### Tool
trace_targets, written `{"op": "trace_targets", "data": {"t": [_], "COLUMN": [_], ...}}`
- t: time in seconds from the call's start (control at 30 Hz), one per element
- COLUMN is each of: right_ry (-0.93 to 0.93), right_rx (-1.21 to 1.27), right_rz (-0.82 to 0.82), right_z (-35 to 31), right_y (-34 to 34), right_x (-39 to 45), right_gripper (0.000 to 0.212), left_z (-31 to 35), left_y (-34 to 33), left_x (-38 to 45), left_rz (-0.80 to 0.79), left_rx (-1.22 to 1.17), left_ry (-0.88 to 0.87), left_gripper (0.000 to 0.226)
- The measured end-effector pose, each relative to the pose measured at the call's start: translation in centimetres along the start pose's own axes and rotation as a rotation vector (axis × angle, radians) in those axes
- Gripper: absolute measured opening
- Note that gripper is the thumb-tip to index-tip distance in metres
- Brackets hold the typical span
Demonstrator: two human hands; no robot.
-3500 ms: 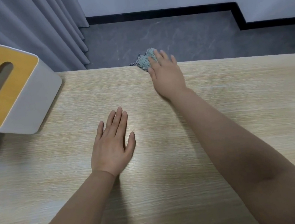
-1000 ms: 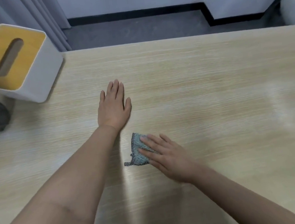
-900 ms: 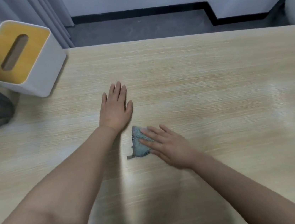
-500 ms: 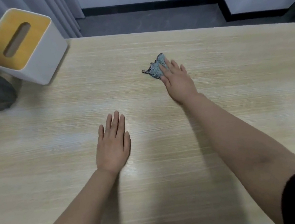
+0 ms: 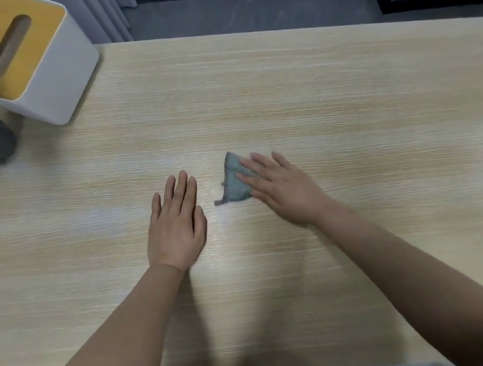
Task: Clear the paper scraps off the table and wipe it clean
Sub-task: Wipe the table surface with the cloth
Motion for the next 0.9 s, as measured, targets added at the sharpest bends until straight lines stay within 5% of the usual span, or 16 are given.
{"op": "trace_targets", "data": {"t": [0.2, 0.33, 0.57, 0.73, 0.83, 0.9], "right_ry": [-0.473, -0.604, -0.353, 0.026, 0.208, 0.122], "right_rx": [0.065, 0.089, 0.102, 0.052, 0.033, 0.015], "right_rz": [0.147, 0.188, 0.141, 0.037, -0.048, -0.050], "right_z": [9.3, 9.8, -0.1, -8.4, -8.5, -5.7], "right_y": [4.4, 4.5, -0.1, -3.7, -4.0, -3.1], "right_x": [6.1, 7.2, 0.6, -5.8, -7.0, -5.8], "right_gripper": [0.048, 0.048, 0.045, 0.043, 0.042, 0.046], "left_z": [0.0, 0.0, 0.0, 0.0, -0.1, -0.2], "left_y": [0.1, 0.0, 0.1, 0.1, 0.1, 0.3], "left_x": [0.0, 0.0, 0.0, 0.0, 0.0, 0.1], "left_rz": [0.009, 0.014, 0.019, 0.026, 0.002, -0.033], "left_rx": [-0.019, -0.029, -0.029, -0.026, -0.024, -0.032], "left_ry": [0.003, -0.001, -0.004, -0.016, -0.026, -0.031], "left_gripper": [0.059, 0.059, 0.058, 0.056, 0.057, 0.058]}}
Point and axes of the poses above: each hand's wrist, its own x-axis towards the middle knuckle, its own y-axis out of the back of the hand, z = x × y, the point moved 5 cm from there along x, towards the middle knuckle, and after that the axes turned 5 degrees about x, right-handed, at the moved point
